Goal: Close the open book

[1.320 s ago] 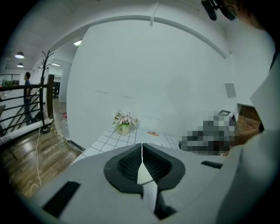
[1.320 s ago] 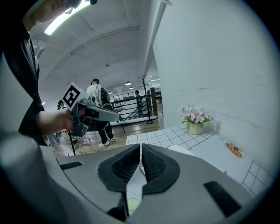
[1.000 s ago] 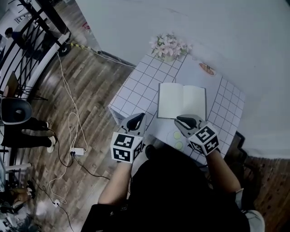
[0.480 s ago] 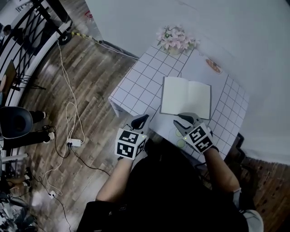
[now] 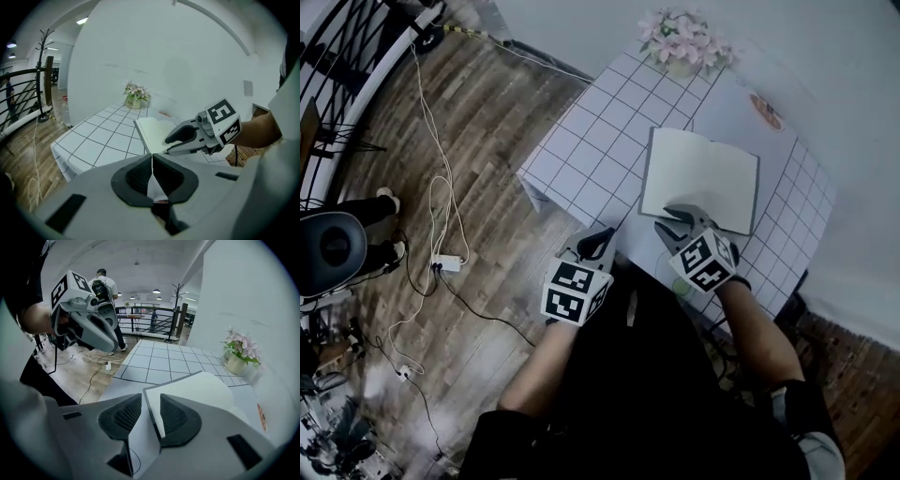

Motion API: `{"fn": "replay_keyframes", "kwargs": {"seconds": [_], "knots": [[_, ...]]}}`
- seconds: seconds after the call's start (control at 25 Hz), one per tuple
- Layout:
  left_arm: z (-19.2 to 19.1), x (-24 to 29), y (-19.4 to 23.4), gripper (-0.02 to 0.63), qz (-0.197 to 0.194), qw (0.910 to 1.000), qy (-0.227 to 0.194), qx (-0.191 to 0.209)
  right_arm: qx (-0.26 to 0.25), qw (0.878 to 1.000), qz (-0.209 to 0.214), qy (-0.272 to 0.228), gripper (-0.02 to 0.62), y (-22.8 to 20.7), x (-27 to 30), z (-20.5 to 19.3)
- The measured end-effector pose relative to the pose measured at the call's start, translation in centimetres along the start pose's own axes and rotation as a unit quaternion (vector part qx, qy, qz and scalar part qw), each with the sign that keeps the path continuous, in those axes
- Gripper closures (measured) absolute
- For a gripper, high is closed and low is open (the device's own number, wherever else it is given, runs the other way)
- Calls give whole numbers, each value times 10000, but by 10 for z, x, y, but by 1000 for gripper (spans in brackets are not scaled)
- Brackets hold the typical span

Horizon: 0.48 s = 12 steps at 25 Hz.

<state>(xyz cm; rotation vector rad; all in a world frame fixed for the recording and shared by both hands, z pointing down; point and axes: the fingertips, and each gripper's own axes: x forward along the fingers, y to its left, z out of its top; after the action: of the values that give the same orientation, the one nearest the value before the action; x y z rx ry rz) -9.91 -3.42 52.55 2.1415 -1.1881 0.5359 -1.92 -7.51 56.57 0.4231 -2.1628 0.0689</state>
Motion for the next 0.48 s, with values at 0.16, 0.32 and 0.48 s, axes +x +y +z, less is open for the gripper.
{"fn": "replay_keyframes", "kwargs": {"seconds": [0.16,0.32,0.48], "knots": [[-11,6,6,592,23,9999,23,-105,-249,9995,43,183,474,0,20,3],[-17,11,7,592,27,9998,31,-215,-422,9983,113,377,471,0,34,0],[-18,12,13,592,43,9997,34,-256,-564,9970,188,503,453,1,47,-2]]}}
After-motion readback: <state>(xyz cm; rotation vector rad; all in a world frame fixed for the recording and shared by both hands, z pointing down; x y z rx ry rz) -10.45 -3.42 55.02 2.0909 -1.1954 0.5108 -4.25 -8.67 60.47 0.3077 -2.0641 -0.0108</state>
